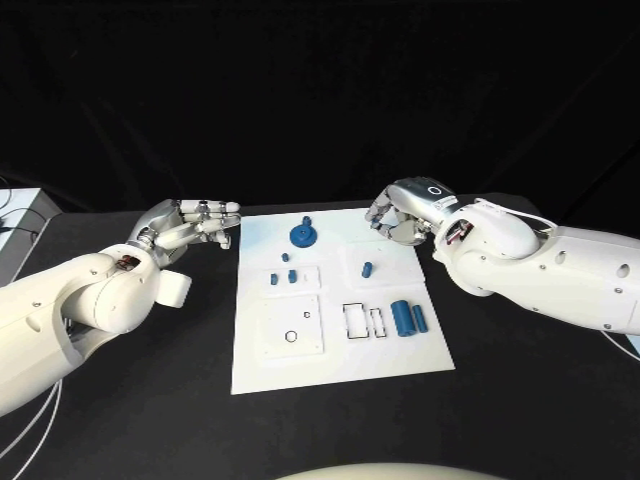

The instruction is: Assemble the parts on the task board

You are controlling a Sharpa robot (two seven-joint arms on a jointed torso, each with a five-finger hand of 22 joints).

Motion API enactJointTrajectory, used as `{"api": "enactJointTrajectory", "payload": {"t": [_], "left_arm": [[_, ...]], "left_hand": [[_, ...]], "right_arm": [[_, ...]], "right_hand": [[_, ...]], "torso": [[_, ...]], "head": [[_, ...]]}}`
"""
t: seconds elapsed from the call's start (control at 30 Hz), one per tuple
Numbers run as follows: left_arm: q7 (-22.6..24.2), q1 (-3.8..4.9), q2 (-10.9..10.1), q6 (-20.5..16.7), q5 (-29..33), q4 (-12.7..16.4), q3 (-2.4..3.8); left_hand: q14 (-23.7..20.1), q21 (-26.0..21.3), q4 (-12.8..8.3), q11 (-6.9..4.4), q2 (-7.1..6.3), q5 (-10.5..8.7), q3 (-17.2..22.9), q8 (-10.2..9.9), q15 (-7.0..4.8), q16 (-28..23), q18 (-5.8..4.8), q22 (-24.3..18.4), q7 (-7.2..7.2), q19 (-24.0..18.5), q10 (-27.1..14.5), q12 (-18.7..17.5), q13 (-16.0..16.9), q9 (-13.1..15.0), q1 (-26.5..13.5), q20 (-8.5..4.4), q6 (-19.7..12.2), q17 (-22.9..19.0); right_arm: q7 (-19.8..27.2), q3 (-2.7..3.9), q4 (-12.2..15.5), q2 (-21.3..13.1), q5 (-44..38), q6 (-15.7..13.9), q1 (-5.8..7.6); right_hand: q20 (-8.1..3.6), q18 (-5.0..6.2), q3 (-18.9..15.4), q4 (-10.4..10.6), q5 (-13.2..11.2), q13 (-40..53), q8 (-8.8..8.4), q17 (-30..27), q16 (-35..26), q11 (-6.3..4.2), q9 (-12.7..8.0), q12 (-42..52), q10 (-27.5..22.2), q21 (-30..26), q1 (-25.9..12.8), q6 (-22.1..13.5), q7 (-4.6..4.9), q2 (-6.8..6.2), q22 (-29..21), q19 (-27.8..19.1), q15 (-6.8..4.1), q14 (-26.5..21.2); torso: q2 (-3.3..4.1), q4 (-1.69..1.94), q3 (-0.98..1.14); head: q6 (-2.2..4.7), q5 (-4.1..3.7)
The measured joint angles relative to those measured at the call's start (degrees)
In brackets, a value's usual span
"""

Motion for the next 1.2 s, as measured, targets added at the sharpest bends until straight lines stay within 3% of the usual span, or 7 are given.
{"api": "enactJointTrajectory", "payload": {"t": [0.23, 0.5, 0.7, 0.9, 1.2], "left_arm": [[0.1, -0.01, 0.2, -0.1, 0.5, -0.1, 0.00], [0.4, -0.01, 1.0, -0.5, 1.0, 0.0, -0.02], [0.7, -0.01, 1.9, -1.1, 1.3, 0.2, -0.02], [1.0, -0.01, 2.4, -1.6, 1.5, 0.2, -0.02], [1.3, -0.01, 2.7, -1.9, 1.6, 0.2, -0.02]], "left_hand": [[0.0, 0.0, 0.0, 0.00, 0.00, 0.00, 0.0, 0.0, 0.00, 0.0, 0.00, 0.1, 0.00, 0.0, 0.0, 0.0, 0.0, 0.0, 0.0, 0.00, 0.0, 0.0], [0.0, 0.0, 0.0, 0.00, 0.00, 0.00, 0.0, 0.0, 0.00, 0.0, 0.00, 0.1, 0.00, 0.0, 0.0, 0.0, 0.0, 0.0, 0.0, 0.00, 0.0, 0.0], [-0.2, 0.0, 0.0, 0.00, 0.00, 0.00, 0.0, 0.0, -0.22, 0.0, 0.00, 0.1, 0.00, 0.0, 0.0, 0.0, 0.0, 0.0, 0.0, 0.00, 0.0, 0.0], [-0.2, 0.0, 0.0, -0.01, 0.00, 0.00, 0.0, 0.0, -0.21, 0.0, 0.00, 0.2, 0.00, 0.0, 0.0, 0.0, 0.0, 0.0, 0.0, 0.00, 0.0, 0.0], [-0.2, -0.3, 0.0, -0.01, 0.31, 0.00, 0.0, 0.0, -0.22, 0.0, 0.00, 0.3, 0.00, 0.0, 0.0, 0.0, 0.0, 0.0, -0.3, 0.00, 0.0, 0.0]], "right_arm": [[1.7, 0.06, 4.9, -0.6, 3.8, -0.8, -0.12], [3.4, -0.54, 9.1, 0.8, 6.0, -0.8, -2.97], [4.1, -1.18, 10.0, 2.6, 5.7, -0.6, -5.36], [4.4, -1.55, 9.9, 4.3, 4.2, 0.0, -7.41], [3.7, -1.70, 8.7, 6.8, 1.8, 0.8, -9.07]], "right_hand": [[0.02, 0.27, -0.3, -0.3, 0.1, 0.0, -0.10, -0.3, 0.0, 0.00, 0.0, 0.2, 0.0, -1.8, 0.0, 0.2, 0.21, 0.00, 1.6, 0.4, 0.00, 0.0], [0.01, 0.32, -0.3, -0.3, 0.1, 0.0, -0.11, -0.4, 0.0, -0.01, 0.0, 0.2, 0.0, -2.9, 0.0, 0.2, 0.21, 0.00, 2.7, 0.8, 0.00, 0.0], [0.21, 0.41, -0.6, -0.4, 0.1, 0.0, -0.11, -0.6, 0.3, -0.01, 0.0, 0.2, 0.0, -4.0, 0.1, 0.2, 0.21, 0.07, 3.5, 1.0, 0.00, 0.0], [0.11, 0.50, -0.6, -0.5, 0.1, 0.0, -0.11, -0.8, 0.3, -0.01, 0.0, 0.1, 0.0, -6.1, 0.1, 0.2, 0.21, 0.07, 3.9, 1.7, 0.00, 0.0], [0.09, 0.57, -0.5, -0.7, 0.0, 0.0, -0.11, -1.0, 0.3, -0.01, 0.0, -0.1, 0.0, -7.6, 0.1, 0.2, 0.21, 0.07, 3.9, 1.7, 0.00, 0.0]], "torso": [[-0.05, 0.01, 0.00], [-0.10, 0.07, -0.05], [-0.23, 0.14, -0.16], [-0.37, 0.21, -0.24], [-0.38, 0.29, -0.27]], "head": [[-0.24, 0.99], [-0.65, 2.71], [-1.04, 4.18], [-1.37, 5.05], [-1.68, 5.63]]}}
